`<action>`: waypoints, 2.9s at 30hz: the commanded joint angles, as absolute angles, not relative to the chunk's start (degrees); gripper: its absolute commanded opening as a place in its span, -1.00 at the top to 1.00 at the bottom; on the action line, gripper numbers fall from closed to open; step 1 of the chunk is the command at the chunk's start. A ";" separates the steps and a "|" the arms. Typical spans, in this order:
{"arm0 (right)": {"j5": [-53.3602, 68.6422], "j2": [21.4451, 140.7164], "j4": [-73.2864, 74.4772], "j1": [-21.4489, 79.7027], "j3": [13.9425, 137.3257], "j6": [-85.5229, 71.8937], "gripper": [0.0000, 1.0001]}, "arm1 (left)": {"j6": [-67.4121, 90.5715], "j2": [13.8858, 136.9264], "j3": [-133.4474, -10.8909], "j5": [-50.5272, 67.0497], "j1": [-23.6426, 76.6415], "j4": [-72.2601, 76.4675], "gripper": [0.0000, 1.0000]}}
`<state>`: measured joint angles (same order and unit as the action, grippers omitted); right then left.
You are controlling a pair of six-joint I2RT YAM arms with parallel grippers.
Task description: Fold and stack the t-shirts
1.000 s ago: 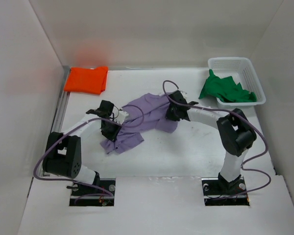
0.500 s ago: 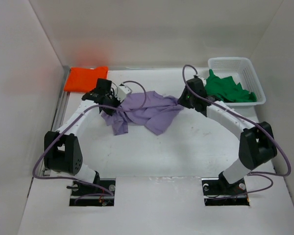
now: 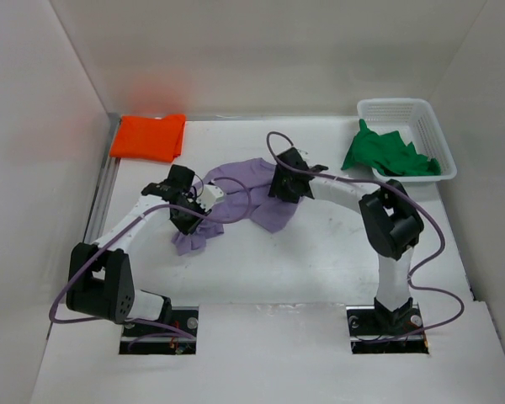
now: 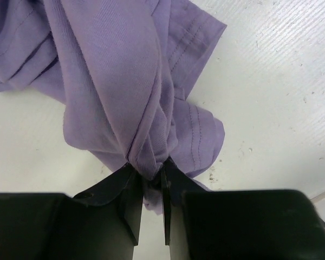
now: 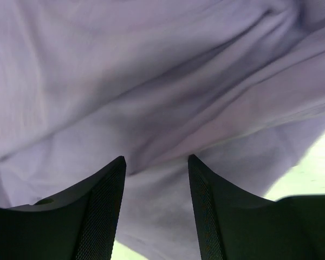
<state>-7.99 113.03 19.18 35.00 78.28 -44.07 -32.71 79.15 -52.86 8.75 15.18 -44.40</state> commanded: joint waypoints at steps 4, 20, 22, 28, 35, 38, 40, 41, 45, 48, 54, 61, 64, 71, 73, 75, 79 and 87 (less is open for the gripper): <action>-8.62 115.30 20.56 30.81 81.99 -48.69 -0.09 | -32.25 77.26 -51.86 10.55 15.42 -43.86 0.69; -3.17 103.47 22.32 22.20 95.42 -41.41 1.00 | -35.15 81.72 -61.40 2.04 8.05 -24.82 0.79; -2.46 99.60 24.07 19.56 99.56 -38.68 1.00 | -35.94 84.63 -68.17 -0.43 6.20 -21.20 0.79; 2.71 84.22 25.05 10.25 95.65 -35.95 1.00 | -41.99 88.69 -85.08 -0.53 3.38 -21.35 0.75; 6.94 73.22 19.44 9.97 67.98 -40.42 0.98 | -55.01 81.22 -64.11 0.18 8.82 -28.46 0.63; 9.31 72.25 15.04 10.24 58.83 -43.94 0.97 | -57.04 78.41 -54.61 -0.26 11.98 -34.87 0.59; 10.89 72.25 13.28 10.41 55.04 -45.43 0.97 | -56.95 76.30 -50.82 0.61 13.31 -38.39 0.54; 11.42 72.33 12.92 10.67 53.71 -45.61 0.97 | -56.78 75.59 -49.76 1.05 13.57 -38.76 0.50; 11.60 71.64 12.66 11.21 50.89 -45.53 0.96 | -54.59 77.07 -52.11 1.41 13.58 -34.56 0.07; 11.69 70.67 12.66 11.29 50.54 -45.53 0.95 | -53.35 81.72 -57.64 0.97 13.84 -29.81 -0.21; 11.60 70.66 12.66 11.20 49.92 -45.00 0.93 | -42.75 101.30 -77.91 0.18 12.26 -20.12 -0.37; 10.90 70.84 12.04 11.38 47.73 -45.35 0.90 | -27.52 118.20 -97.10 2.72 11.64 -26.01 -0.36; 10.72 71.28 12.04 11.38 47.37 -45.44 0.90 | -24.27 122.42 -99.31 3.25 11.21 -26.54 -0.36; 10.46 71.72 12.57 11.64 47.99 -45.00 0.90 | -21.36 127.44 -100.99 8.87 11.47 -35.49 -0.24; 9.93 71.28 12.74 11.64 48.16 -45.00 0.90 | -21.36 128.31 -100.72 9.23 11.47 -37.43 -0.17; 9.67 71.10 12.74 11.64 48.51 -45.00 0.89 | -21.27 129.89 -101.07 8.97 11.29 -39.02 0.09; 10.10 72.94 12.74 11.73 50.35 -45.00 0.89 | -19.69 129.47 -101.34 10.02 9.98 -40.51 0.97; 10.20 76.03 16.77 13.14 53.79 -43.69 0.83 | -27.14 109.36 -84.05 9.49 -2.05 -42.45 1.00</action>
